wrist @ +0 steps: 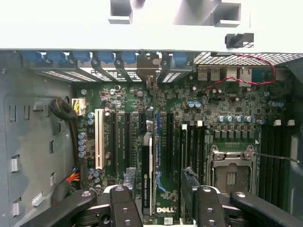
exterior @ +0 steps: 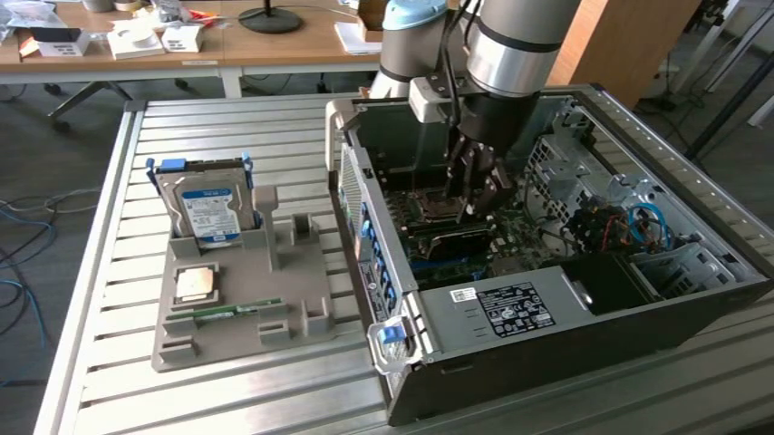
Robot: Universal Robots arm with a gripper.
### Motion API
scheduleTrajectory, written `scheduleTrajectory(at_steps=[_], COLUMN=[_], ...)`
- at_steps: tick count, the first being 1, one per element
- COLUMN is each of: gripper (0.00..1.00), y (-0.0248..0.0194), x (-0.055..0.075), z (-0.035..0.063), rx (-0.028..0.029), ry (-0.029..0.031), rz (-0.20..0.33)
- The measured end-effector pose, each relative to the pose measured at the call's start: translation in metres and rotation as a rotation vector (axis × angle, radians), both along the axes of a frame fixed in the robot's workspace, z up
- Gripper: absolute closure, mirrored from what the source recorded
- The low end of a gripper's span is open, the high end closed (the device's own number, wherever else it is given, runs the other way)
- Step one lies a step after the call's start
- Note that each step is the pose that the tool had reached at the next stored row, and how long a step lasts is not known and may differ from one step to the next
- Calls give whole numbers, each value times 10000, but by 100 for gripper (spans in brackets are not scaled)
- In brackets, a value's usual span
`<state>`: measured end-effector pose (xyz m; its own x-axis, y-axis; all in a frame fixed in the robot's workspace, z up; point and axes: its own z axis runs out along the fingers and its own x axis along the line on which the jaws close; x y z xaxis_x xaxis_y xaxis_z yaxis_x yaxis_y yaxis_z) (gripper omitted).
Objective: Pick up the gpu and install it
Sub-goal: 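Insert the gpu into the slot, then press down on the gpu until it lock into place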
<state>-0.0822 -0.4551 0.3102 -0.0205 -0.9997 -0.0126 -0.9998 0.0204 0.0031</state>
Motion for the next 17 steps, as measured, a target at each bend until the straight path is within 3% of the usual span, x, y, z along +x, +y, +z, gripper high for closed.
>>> scheduleTrajectory(at_steps=[10,17], gripper=[49,49], y=[0,0], x=[0,0], z=[74,75], rx=[-11,-12], ry=[0,1], rz=[0,0])
